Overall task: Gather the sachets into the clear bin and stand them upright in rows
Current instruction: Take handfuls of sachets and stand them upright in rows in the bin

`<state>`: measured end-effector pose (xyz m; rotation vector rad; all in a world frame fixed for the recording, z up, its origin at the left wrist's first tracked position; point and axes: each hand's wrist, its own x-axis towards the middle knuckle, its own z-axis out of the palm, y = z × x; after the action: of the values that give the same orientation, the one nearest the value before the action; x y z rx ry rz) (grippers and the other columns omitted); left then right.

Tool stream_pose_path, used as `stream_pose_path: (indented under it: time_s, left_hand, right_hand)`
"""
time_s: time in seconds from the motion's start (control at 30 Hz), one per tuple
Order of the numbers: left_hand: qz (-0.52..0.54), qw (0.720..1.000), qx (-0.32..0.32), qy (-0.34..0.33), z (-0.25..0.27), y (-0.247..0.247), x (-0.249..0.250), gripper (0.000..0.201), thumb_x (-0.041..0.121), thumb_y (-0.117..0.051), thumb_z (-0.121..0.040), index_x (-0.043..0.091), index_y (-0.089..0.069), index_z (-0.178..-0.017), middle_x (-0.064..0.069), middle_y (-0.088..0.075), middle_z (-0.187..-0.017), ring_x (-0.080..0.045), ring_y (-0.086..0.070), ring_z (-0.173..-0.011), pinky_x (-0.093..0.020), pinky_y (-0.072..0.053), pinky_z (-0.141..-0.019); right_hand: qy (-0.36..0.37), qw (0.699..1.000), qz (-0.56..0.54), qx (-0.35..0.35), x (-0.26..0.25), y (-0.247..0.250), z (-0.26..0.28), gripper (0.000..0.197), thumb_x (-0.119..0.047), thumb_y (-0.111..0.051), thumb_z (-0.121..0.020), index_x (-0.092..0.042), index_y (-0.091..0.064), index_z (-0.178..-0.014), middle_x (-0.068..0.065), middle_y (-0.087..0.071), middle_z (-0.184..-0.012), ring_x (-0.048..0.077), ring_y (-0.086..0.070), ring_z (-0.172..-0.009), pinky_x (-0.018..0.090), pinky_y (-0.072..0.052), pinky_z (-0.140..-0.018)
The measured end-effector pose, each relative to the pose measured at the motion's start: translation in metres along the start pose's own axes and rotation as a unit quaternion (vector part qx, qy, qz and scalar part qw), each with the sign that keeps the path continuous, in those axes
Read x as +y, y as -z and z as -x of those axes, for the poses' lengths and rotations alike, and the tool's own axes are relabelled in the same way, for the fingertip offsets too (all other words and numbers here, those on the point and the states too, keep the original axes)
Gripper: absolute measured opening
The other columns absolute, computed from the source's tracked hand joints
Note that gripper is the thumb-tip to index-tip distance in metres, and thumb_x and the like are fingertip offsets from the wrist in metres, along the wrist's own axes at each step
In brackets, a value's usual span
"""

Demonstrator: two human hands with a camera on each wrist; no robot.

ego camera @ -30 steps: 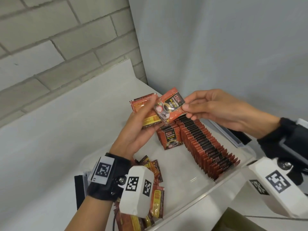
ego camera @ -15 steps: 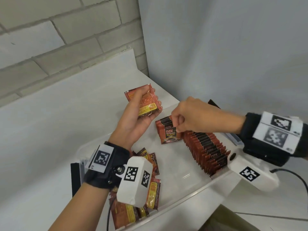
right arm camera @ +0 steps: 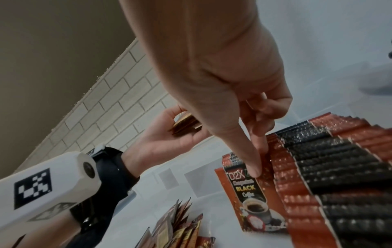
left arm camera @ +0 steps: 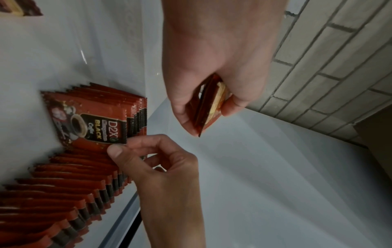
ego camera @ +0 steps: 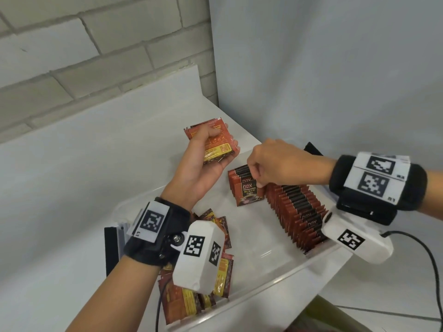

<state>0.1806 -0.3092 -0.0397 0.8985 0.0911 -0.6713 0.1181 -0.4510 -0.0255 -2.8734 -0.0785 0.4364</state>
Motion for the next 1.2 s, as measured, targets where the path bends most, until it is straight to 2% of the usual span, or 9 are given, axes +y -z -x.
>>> stream_pose_path:
  time_s: [0.17,0.43,0.6,0.73,0.83,0.9,1.07,1.13,1.2]
  left_hand:
    - [0.007,1.000,0.005,-0.008,0.000,-0.001,0.000,0.023,0.006,-0.053,-0.092,0.003,-0.056,-0.114,-0.011,-0.064,-0.089,-0.022,-0.065,-0.081,-0.033,-0.058,-0.073]
    - [-0.026,1.000,0.003,-0.006,0.001,0.000,-0.001,0.011,0.006,-0.060,-0.089,0.009,-0.059,-0.100,-0.007,-0.070,-0.081,-0.020,-0.068,-0.084,-0.035,-0.060,-0.075]
    - [-0.061,0.998,-0.010,-0.004,0.002,0.000,-0.001,0.009,0.007,-0.061,-0.088,0.011,-0.062,-0.096,-0.004,-0.073,-0.080,-0.017,-0.071,-0.078,-0.033,-0.059,-0.076]
    - [-0.081,0.996,-0.027,-0.011,0.002,0.000,-0.001,0.011,0.005,-0.062,-0.087,0.012,-0.064,-0.095,-0.004,-0.073,-0.083,-0.016,-0.071,-0.080,-0.030,-0.059,-0.075]
    - [-0.097,0.994,-0.050,-0.017,0.003,0.000,-0.002,0.012,0.003,-0.063,-0.086,0.012,-0.066,-0.094,-0.004,-0.074,-0.086,-0.017,-0.072,-0.082,-0.029,-0.059,-0.076]
    - [-0.114,0.991,-0.069,-0.020,0.003,-0.001,-0.002,0.013,0.003,-0.063,-0.086,0.010,-0.067,-0.096,-0.006,-0.074,-0.090,-0.019,-0.071,-0.086,-0.031,-0.057,-0.082]
    - [-0.152,0.984,-0.094,-0.019,0.003,0.000,-0.005,0.016,0.007,-0.063,-0.087,0.010,-0.067,-0.102,-0.007,-0.073,-0.097,-0.019,-0.070,-0.091,-0.030,-0.056,-0.080]
    - [-0.146,0.984,-0.102,-0.009,0.004,-0.001,-0.005,0.023,0.025,-0.059,-0.090,0.013,-0.067,-0.108,-0.007,-0.072,-0.101,-0.017,-0.069,-0.093,-0.029,-0.054,-0.081]
    - [-0.132,0.986,-0.099,0.014,0.004,-0.002,-0.004,0.047,0.053,-0.048,-0.089,0.015,-0.066,-0.110,-0.006,-0.072,-0.101,-0.014,-0.067,-0.087,-0.029,-0.054,-0.081]
  right_hand:
    - [-0.006,1.000,-0.015,-0.009,0.003,0.001,-0.001,0.007,-0.012,-0.073,-0.083,-0.007,-0.073,-0.087,-0.015,-0.049,-0.063,0.005,-0.050,-0.061,0.010,-0.035,-0.051]
    - [-0.003,1.000,-0.030,0.007,0.004,0.001,-0.001,0.004,-0.006,-0.071,-0.083,-0.006,-0.074,-0.086,-0.013,-0.054,-0.064,0.012,-0.061,-0.073,0.018,-0.048,-0.066]
    - [-0.014,0.999,-0.052,0.000,0.007,0.003,0.001,0.008,-0.006,-0.071,-0.084,-0.008,-0.075,-0.090,-0.005,-0.066,-0.077,0.000,-0.054,-0.064,0.014,-0.045,-0.064]
    - [-0.043,0.992,-0.116,0.003,0.015,0.016,0.005,0.011,-0.017,-0.077,-0.080,-0.017,-0.075,-0.091,-0.014,-0.064,-0.076,0.003,-0.060,-0.071,0.014,-0.045,-0.065]
    - [-0.071,0.961,-0.263,-0.052,0.020,0.030,0.013,0.021,-0.028,-0.080,-0.075,-0.021,-0.073,-0.094,-0.008,-0.071,-0.086,0.004,-0.064,-0.079,0.016,-0.046,-0.066]
    - [-0.075,0.918,-0.382,-0.074,0.020,0.036,0.018,0.030,-0.027,-0.079,-0.073,-0.014,-0.071,-0.099,-0.005,-0.069,-0.078,0.002,-0.059,-0.066,0.014,-0.045,-0.058]
    - [-0.077,0.863,-0.499,-0.024,0.022,0.029,0.019,0.021,-0.014,-0.074,-0.079,-0.009,-0.069,-0.100,-0.004,-0.064,-0.068,0.003,-0.054,-0.058,0.014,-0.044,-0.055]
    - [-0.072,0.850,-0.521,0.016,0.022,0.027,0.020,0.014,-0.010,-0.072,-0.080,-0.009,-0.070,-0.094,-0.003,-0.064,-0.067,0.004,-0.054,-0.058,0.014,-0.045,-0.055]
    - [-0.056,0.832,-0.548,0.071,0.022,0.028,0.023,0.012,-0.008,-0.072,-0.079,-0.008,-0.069,-0.091,-0.002,-0.065,-0.067,0.006,-0.057,-0.059,0.016,-0.049,-0.059]
